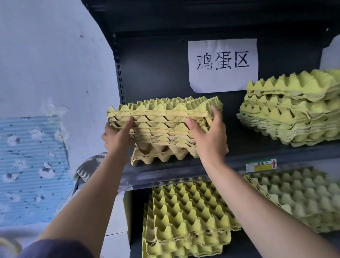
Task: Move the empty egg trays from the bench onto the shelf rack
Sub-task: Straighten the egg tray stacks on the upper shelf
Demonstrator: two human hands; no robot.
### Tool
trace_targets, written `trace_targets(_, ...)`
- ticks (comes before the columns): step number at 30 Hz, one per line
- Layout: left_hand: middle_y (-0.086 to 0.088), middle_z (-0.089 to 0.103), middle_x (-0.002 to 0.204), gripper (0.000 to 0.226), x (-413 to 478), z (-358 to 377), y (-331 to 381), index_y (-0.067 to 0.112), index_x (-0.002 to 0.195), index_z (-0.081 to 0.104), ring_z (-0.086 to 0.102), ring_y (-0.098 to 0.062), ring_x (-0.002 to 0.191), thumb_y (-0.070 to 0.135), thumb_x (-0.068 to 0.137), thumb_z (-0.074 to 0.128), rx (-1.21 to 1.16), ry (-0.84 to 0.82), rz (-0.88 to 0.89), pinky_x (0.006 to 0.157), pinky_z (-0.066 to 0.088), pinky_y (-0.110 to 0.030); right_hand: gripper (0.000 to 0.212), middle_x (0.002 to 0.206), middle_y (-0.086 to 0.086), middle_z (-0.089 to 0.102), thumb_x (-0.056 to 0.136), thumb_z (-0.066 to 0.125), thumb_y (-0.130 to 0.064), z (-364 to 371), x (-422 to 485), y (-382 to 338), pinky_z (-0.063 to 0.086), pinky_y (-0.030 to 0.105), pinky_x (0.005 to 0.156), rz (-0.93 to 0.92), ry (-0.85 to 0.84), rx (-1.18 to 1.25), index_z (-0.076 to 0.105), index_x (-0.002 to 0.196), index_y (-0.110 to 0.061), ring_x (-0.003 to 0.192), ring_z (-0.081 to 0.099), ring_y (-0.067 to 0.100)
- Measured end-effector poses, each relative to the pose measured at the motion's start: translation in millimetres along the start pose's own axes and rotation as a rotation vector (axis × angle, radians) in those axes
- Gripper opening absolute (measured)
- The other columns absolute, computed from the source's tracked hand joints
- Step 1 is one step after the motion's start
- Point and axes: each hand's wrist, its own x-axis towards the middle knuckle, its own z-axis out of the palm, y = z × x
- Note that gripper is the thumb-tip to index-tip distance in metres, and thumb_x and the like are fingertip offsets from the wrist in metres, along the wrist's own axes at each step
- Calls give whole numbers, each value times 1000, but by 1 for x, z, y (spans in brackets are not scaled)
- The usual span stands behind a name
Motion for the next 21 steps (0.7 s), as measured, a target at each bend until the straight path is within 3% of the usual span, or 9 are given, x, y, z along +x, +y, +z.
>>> trace_targets(3, 0, 43, 129, 112, 2, -1, 6, 30, 126, 43, 46, -31, 121, 76, 30, 75, -78, 1, -34, 94, 45, -56, 72, 143, -4, 43, 79, 65, -53, -3, 2, 0, 30, 23, 86, -25, 2, 58, 36, 142, -30, 129, 41, 14)
trace_targets(6, 2, 33, 135, 98, -23, -1, 17, 28, 135, 33, 37, -27, 126, 57, 53, 79, -131, 16, 1, 99, 43, -47, 70, 140, -4, 48, 79, 68, -49, -10, 12, 7, 34, 22, 92, -45, -30, 120, 40, 140, -29, 129, 43, 13)
trace_targets(10, -3, 28, 140, 80, -38, 10, 17, 21, 136, 30, 28, -26, 130, 42, 74, 75, -115, 92, 87, 100, 38, -37, 70, 138, -2, 51, 77, 70, -48, -20, 32, 17, 38, 34, 105, -47, -76, 189, 43, 138, -28, 128, 45, 15)
trace_targets(16, -4, 24, 141, 82, -57, 30, 20, 19, 137, 26, 19, -26, 130, 41, 74, 74, -136, 156, 162, 105, 33, -48, 69, 137, -4, 51, 78, 71, -46, -36, 66, 28, 35, 29, 106, -82, -172, 237, 43, 138, -26, 127, 44, 9)
trace_targets(21, -11, 17, 147, 90, -70, 49, 13, 14, 144, 16, 12, -28, 136, 34, 78, 73, -66, 171, 196, 107, 21, -46, 68, 133, -10, 51, 80, 69, -44, -40, 92, 49, 35, 33, 108, -61, -270, 258, 40, 140, -27, 124, 44, 6)
